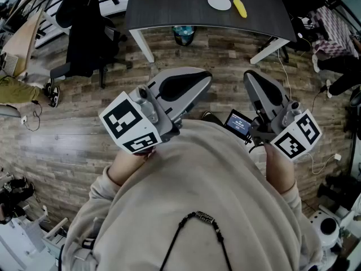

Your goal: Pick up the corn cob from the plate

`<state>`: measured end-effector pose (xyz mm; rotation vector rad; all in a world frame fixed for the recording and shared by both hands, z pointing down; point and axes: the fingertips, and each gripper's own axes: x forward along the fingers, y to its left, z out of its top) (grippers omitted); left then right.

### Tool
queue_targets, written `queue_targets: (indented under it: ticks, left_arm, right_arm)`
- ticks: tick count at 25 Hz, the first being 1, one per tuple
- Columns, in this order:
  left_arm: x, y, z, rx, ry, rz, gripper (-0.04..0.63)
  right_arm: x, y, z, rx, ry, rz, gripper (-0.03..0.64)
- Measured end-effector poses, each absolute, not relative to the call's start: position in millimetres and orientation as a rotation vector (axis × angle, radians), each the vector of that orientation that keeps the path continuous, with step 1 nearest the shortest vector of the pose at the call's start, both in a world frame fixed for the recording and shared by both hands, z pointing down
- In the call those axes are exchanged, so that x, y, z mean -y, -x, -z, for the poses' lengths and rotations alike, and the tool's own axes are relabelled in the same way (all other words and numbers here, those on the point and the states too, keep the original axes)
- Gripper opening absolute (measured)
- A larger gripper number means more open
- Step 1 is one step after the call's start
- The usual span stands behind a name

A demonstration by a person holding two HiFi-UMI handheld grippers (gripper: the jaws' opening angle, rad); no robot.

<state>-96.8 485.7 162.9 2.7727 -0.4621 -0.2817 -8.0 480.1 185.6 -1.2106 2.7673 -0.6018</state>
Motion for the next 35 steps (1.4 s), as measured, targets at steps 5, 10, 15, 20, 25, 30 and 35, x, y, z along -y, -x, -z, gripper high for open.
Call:
queue_targets:
  ticks: [5,10,15,20,25,30,35]
  left_arm:
    - [-479,98,-160,0.496,-2.822,0.251,0.006]
    - [-472,101,-180,0.581,-2.817,0.141,0.006]
    - [-469,100,-187,0.582,-2.793,0.136,0.006]
    - [-470,92,-200,0.492,-2.678,0.186,0.006]
    - [-462,78,-206,0.492,-2.645,0.194,0.006]
    - [-446,63,-206,0.520,-2.652,0.168,0.006]
    - [-433,34,-202,0.519,-2.692,0.123,0.006]
  right_arm:
    - [-471,-1,-177,-2.779,1.207,0.544,0.014]
    - [-471,-9,-183,-2.749,1.243,0.555,0.014]
    - [-468,-17,-185,-2.726,1.230,0.609,0.014]
    - [-463,-11,-187,-2.817,1.187,0.574,0.014]
    - [-450,-23,-181,-2.863,1.173,0.552,0.014]
    - [-438,-50,-182,-2.842,1.190,0.584,0.014]
    - [-421,-81,-178,-2.806,1.181,0.585,0.014]
